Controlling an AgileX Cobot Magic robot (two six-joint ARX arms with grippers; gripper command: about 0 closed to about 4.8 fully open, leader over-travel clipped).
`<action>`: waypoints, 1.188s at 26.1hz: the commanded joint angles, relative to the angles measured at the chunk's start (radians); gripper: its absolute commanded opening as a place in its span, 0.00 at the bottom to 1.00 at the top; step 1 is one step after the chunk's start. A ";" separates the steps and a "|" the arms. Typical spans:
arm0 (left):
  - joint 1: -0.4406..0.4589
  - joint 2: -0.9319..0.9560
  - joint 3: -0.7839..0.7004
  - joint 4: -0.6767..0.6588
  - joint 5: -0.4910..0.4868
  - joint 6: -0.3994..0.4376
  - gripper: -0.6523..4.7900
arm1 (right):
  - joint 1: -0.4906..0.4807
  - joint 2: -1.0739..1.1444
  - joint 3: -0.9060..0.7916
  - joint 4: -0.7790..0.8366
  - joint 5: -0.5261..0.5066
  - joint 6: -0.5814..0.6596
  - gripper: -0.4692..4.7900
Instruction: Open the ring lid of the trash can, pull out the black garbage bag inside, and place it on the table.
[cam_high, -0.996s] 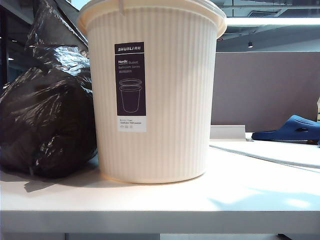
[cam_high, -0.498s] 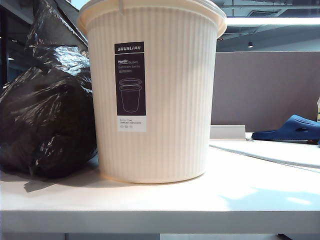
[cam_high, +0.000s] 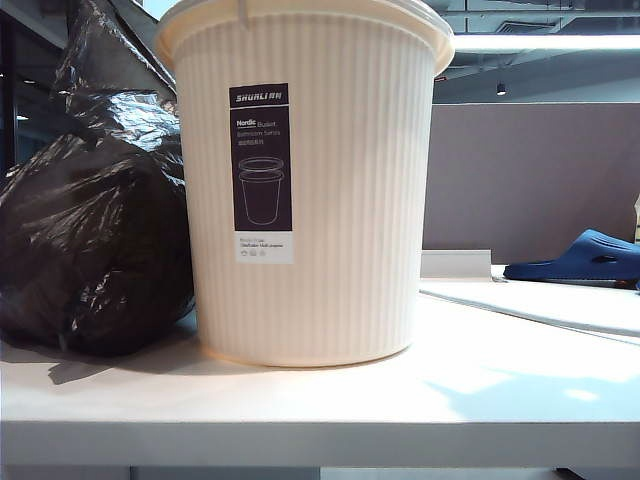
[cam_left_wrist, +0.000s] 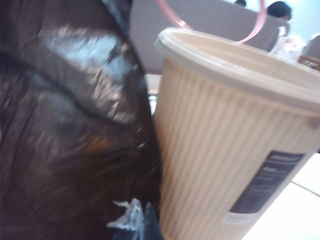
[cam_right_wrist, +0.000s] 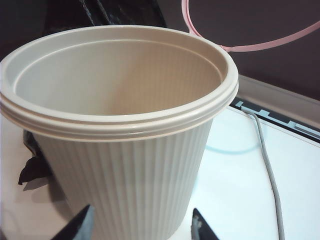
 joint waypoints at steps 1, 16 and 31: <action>-0.002 0.000 -0.050 0.085 -0.024 -0.035 0.11 | 0.001 0.013 -0.018 0.070 0.010 0.004 0.56; -0.002 0.000 -0.190 0.138 -0.170 -0.020 0.11 | 0.001 0.122 -0.185 0.407 0.124 0.011 0.46; -0.002 0.000 -0.219 0.099 -0.166 -0.005 0.11 | 0.001 0.418 -0.218 0.498 0.143 -0.011 0.46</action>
